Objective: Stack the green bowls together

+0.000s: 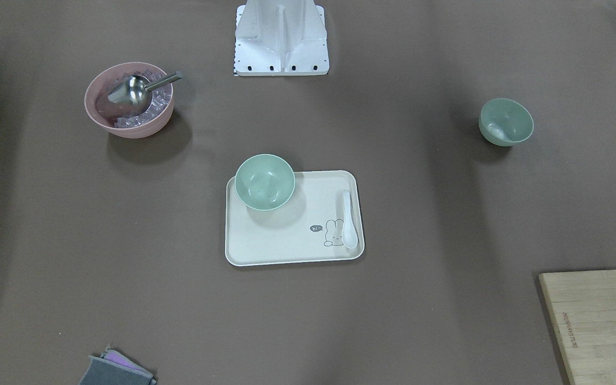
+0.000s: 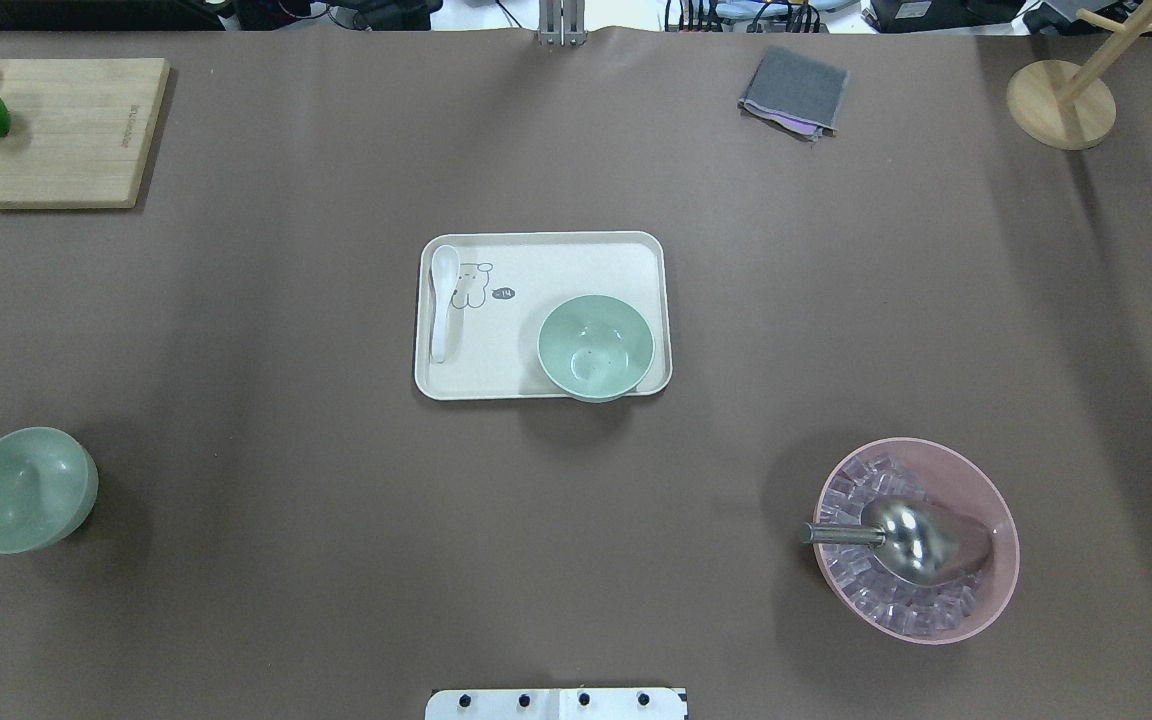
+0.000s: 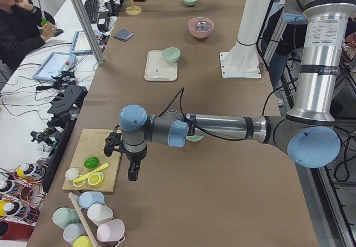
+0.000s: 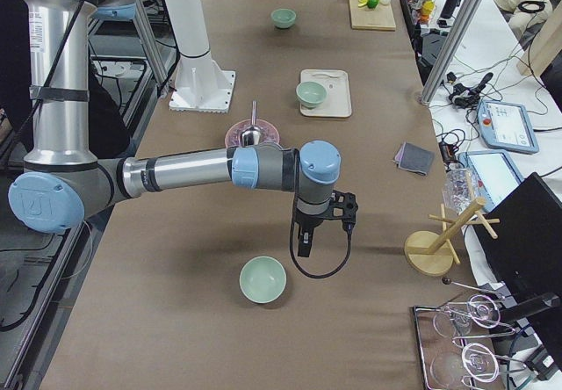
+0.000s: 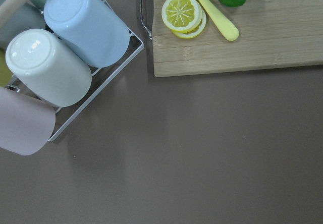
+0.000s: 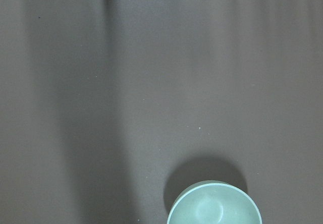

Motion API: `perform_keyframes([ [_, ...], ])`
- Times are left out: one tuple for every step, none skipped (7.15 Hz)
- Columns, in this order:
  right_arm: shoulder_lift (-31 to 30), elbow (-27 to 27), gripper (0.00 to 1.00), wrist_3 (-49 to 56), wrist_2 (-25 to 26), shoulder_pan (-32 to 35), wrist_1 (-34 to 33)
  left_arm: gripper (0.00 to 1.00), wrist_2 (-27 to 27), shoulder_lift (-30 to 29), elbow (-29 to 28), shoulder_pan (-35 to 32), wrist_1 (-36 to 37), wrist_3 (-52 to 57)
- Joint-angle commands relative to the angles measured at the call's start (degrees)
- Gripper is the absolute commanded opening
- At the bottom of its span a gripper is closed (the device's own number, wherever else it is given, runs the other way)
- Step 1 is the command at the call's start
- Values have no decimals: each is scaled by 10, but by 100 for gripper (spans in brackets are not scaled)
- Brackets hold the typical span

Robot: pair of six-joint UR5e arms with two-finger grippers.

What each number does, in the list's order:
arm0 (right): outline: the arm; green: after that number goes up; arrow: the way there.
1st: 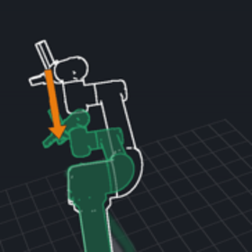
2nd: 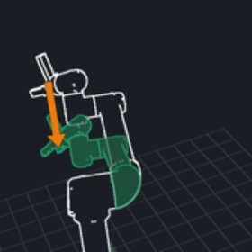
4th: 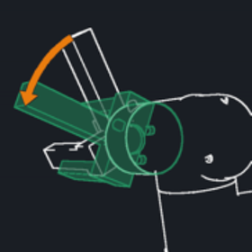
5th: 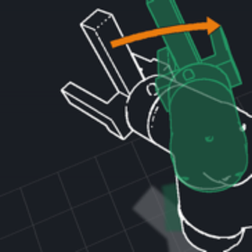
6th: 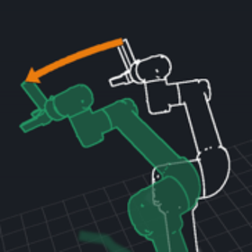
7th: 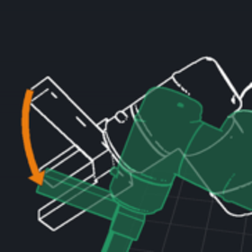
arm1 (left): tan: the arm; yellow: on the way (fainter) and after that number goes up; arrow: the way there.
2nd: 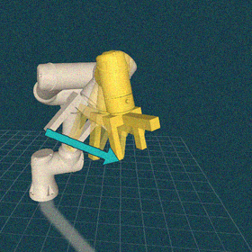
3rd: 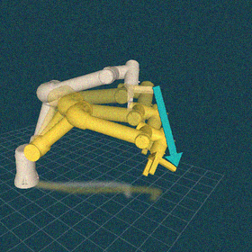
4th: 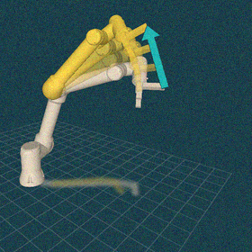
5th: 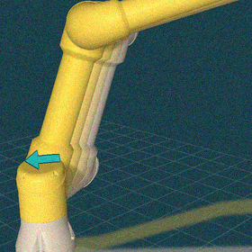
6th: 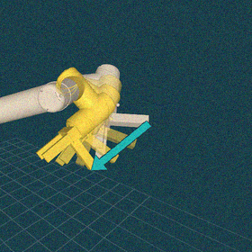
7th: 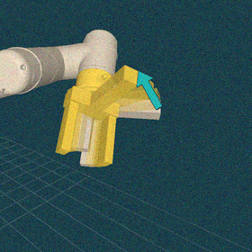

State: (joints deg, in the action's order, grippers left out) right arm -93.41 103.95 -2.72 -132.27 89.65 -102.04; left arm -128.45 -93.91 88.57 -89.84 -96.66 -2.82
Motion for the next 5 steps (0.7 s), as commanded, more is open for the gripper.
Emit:
perform_keyframes([
  [2, 0, 100, -1, -3, 0, 0, 98, 0, 1, 0, 0, 0, 0],
  [2, 0, 100, 0, -6, 0, 0, 98, -1, 2, 0, 0, 0, -1],
  [2, -2, 100, -1, -6, 0, 0, 98, -1, 2, 3, 0, 0, -1],
  [3, -2, 100, -2, -8, 0, 0, 98, -1, 2, 3, 0, 0, -1],
  [4, -3, 100, -1, -9, 0, 0, 98, -1, 2, 3, 0, 0, 0],
])
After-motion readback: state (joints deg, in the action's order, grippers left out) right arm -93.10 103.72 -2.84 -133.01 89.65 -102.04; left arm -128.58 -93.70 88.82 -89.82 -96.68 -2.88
